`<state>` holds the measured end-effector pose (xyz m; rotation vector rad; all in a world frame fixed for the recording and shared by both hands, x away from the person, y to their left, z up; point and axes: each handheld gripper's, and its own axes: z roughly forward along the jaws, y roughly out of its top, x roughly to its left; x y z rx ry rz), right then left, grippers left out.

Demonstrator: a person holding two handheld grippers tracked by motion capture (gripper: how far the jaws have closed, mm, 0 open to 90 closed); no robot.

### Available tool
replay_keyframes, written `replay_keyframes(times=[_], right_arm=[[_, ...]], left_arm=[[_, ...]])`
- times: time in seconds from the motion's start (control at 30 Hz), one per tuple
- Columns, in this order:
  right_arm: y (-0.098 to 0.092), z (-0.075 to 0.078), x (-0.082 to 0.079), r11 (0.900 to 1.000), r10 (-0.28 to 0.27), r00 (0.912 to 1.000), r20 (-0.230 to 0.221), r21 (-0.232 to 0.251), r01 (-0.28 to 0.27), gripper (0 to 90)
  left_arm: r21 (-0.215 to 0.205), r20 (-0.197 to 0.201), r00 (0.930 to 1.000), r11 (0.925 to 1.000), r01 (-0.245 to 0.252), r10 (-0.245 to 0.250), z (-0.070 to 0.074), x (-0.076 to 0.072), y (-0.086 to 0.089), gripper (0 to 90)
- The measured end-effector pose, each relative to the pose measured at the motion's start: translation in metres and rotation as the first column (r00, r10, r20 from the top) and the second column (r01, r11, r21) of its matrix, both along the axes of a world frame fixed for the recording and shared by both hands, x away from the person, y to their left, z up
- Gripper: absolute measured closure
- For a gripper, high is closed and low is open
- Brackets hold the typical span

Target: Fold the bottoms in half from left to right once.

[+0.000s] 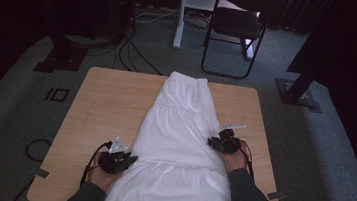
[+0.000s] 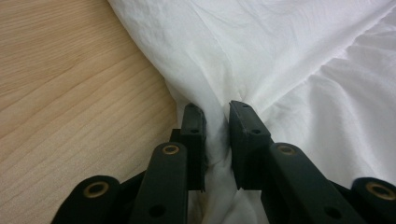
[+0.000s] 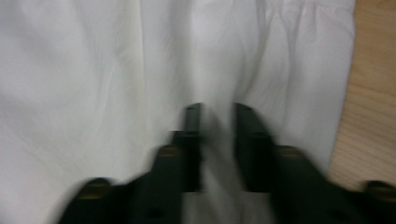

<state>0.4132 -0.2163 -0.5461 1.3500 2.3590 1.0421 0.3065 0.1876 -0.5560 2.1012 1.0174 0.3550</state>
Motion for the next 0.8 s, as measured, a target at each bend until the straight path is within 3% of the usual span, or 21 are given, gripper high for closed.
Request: replay_keyframes(times=[0.03, 0.07, 0.13, 0.17, 0.23, 0.33, 0.4, 0.47, 0.57, 0.67, 0.8], right_arm=[[0.001, 0.005, -0.004, 0.998, -0.011, 0.9984, 0.055, -0.064, 0.014, 88.8], [0.0, 0.01, -0.006, 0.996, -0.025, 0.995, 0.096, -0.087, 0.033, 89.1], [-0.011, 0.029, -0.012, 0.993, -0.084, 0.9781, 0.191, -0.065, 0.098, 89.3], [-0.018, 0.038, -0.014, 0.988, -0.118, 0.9648, 0.235, -0.065, 0.137, 89.6], [-0.026, 0.043, -0.014, 0.981, -0.152, 0.9536, 0.26, -0.077, 0.178, 89.6], [-0.031, 0.032, -0.008, 0.98, -0.159, 0.962, 0.222, -0.085, 0.182, 89.3], [-0.03, 0.017, -0.004, 0.979, -0.162, 0.9701, 0.181, -0.098, 0.181, 89.1], [-0.03, 0.003, 0.0, 0.979, -0.163, 0.9764, 0.141, -0.097, 0.178, 88.8], [-0.03, -0.005, 0.002, 0.98, -0.164, 0.9799, 0.114, -0.098, 0.175, 87.7], [-0.028, -0.007, 0.003, 0.979, -0.158, 0.981, 0.112, -0.112, 0.171, 86.6], [-0.029, -0.007, 0.003, 0.98, -0.161, 0.9814, 0.104, -0.101, 0.172, 86.2]], left_arm=[[0.002, -0.001, 1.0, 1.0, -0.002, 0.002, 0.0, 0.0, 0.0, 74.9], [0.003, 0.001, 1.0, 1.0, -0.005, 0.005, 0.0, -0.001, 0.0, 73.9], [0.01, 0.002, 1.0, 0.9999, -0.005, 0.005, 0.001, -0.001, -0.001, 73.5], [0.011, 0.002, 1.0, 0.9999, -0.006, 0.006, 0.001, -0.001, -0.001, 73.4], [0.012, 0.001, 1.0, 0.9999, -0.002, 0.002, 0.001, -0.001, -0.002, 72.6], [0.014, -0.009, 1.0, 0.9999, 0.002, -0.002, 0.002, -0.001, -0.003, 71.1], [0.009, -0.01, 1.0, 1.0, 0.0, 0.0, 0.006, 0.001, -0.002, 61.1], [-0.01, 0.014, 0.9999, 0.9999, 0.002, -0.002, 0.016, 0.004, 0.0, 53.9], [-0.035, 0.054, 0.9983, 0.9992, -0.02, 0.022, 0.035, 0.016, -0.001, 48.3], [-0.031, 0.082, 0.9962, 0.9991, -0.027, 0.03, 0.053, 0.043, -0.013, 47.5], [0.009, 0.046, 0.9983, 0.9993, -0.035, 0.035, 0.049, 0.088, -0.039, 48.8]])
